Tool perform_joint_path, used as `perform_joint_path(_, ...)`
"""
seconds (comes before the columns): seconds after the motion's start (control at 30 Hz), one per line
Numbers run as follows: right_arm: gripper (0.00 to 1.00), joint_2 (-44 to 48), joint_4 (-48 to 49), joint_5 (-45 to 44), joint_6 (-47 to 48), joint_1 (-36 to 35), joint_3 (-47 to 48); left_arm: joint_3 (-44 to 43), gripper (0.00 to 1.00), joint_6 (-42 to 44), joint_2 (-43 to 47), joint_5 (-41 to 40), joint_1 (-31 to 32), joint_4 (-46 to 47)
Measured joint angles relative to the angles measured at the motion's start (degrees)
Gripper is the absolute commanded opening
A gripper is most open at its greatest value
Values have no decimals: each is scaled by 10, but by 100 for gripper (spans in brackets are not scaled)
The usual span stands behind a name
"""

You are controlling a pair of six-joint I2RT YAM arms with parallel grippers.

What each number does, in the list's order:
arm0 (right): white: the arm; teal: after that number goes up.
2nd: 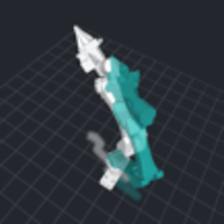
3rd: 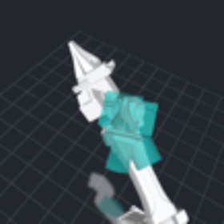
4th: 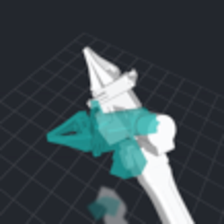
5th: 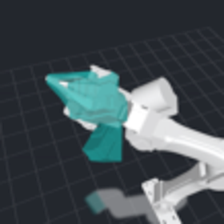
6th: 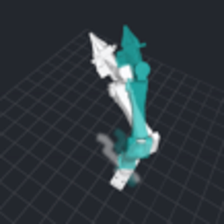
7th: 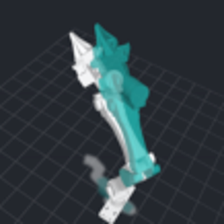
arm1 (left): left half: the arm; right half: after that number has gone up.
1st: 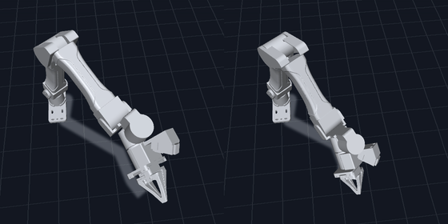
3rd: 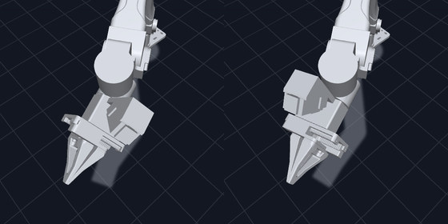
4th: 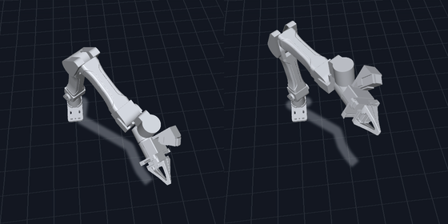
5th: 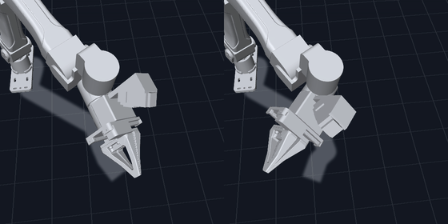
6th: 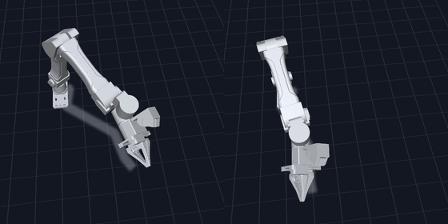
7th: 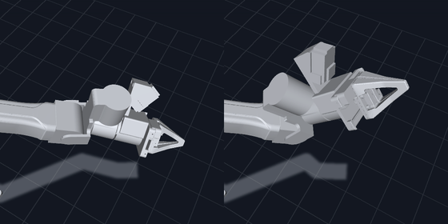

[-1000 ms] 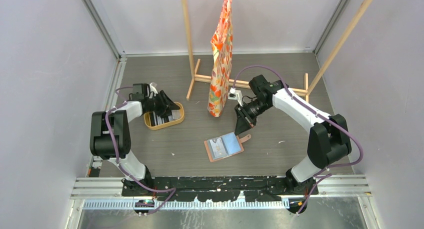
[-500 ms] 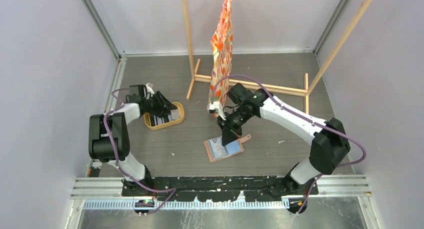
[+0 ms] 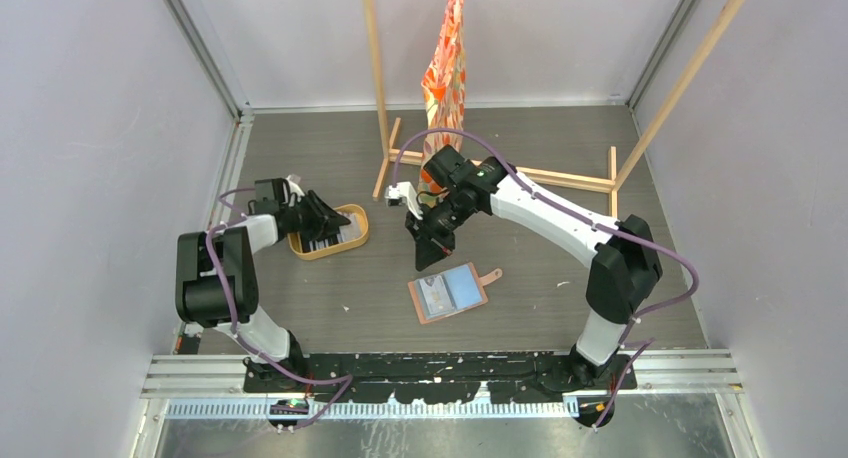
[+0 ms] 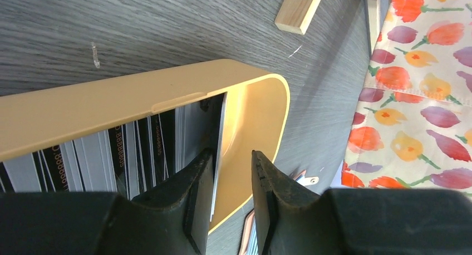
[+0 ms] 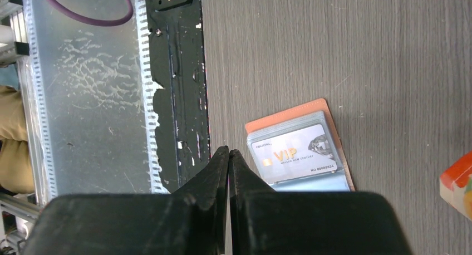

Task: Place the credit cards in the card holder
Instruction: Pick up the credit card from the storage box.

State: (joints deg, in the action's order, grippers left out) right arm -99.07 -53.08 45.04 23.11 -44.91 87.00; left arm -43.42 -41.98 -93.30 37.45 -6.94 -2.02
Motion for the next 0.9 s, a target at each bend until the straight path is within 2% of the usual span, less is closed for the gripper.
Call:
perform_joint_path(0.27, 7, -10, 0, 0, -8, 0, 2, 7, 30, -1, 30, 1, -8, 5)
perform_joint_path(0.43, 7, -10, 0, 0, -9, 0, 2, 11, 19, -3, 37, 2, -12, 10)
perform_joint_path(0.73, 7, -9, 2, 0, -9, 0, 2, 14, 5, -10, 37, 4, -14, 11)
perform_joint_path(0.8, 7, -9, 3, 0, -9, 0, 1, 14, 8, -9, 37, 3, -14, 11)
perform_joint_path(0.9, 7, -9, 4, 0, -8, 0, 0, 14, 29, -8, 36, 3, -14, 11)
